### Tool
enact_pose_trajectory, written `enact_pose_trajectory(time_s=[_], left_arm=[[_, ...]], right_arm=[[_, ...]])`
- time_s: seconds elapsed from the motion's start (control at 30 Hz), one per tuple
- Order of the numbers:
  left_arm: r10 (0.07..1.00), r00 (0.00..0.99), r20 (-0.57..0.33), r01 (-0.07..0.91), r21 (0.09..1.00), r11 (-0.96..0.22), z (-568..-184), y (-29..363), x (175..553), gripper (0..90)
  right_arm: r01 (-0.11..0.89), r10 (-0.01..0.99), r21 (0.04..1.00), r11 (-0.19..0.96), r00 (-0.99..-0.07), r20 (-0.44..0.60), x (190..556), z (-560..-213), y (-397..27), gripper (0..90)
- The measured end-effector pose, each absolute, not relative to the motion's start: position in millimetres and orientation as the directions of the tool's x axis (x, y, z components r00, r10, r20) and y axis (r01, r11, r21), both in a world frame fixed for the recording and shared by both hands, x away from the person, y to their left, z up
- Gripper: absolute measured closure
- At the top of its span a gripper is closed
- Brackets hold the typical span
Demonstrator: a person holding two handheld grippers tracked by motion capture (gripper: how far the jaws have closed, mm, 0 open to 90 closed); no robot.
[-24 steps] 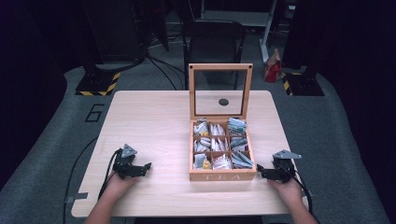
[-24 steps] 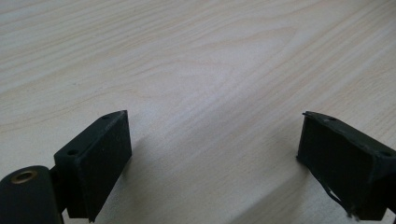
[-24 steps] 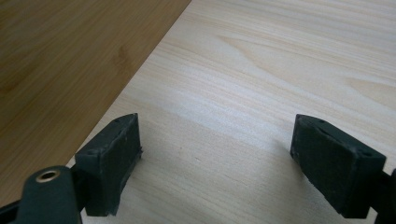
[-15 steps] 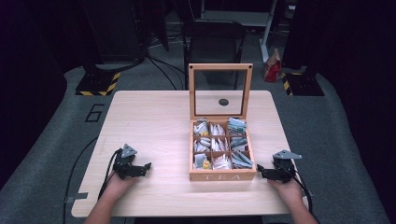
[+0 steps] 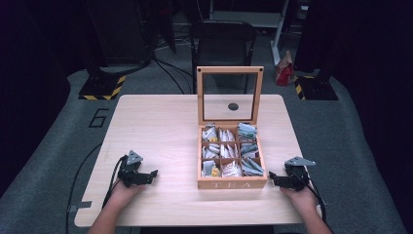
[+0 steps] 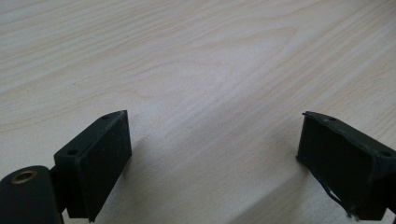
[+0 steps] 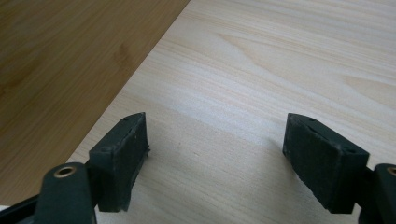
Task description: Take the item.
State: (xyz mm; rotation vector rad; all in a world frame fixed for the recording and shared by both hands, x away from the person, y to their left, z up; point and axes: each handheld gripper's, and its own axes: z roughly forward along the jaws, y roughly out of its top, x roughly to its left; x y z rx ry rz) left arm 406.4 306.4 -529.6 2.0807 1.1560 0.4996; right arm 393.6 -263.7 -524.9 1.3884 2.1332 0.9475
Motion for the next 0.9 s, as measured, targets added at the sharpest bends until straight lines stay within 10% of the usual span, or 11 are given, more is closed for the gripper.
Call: enact_pose_trajectory(time_s=[0.9], left_arm=[[0.849,0.529,0.001,0.579,0.730,-0.362,-529.6,306.5,406.6,9.4]], right_arm=[[0.567,0.888,0.764,0.308,-0.459,-0.018,380.6,-488.3,-266.1,37.3]])
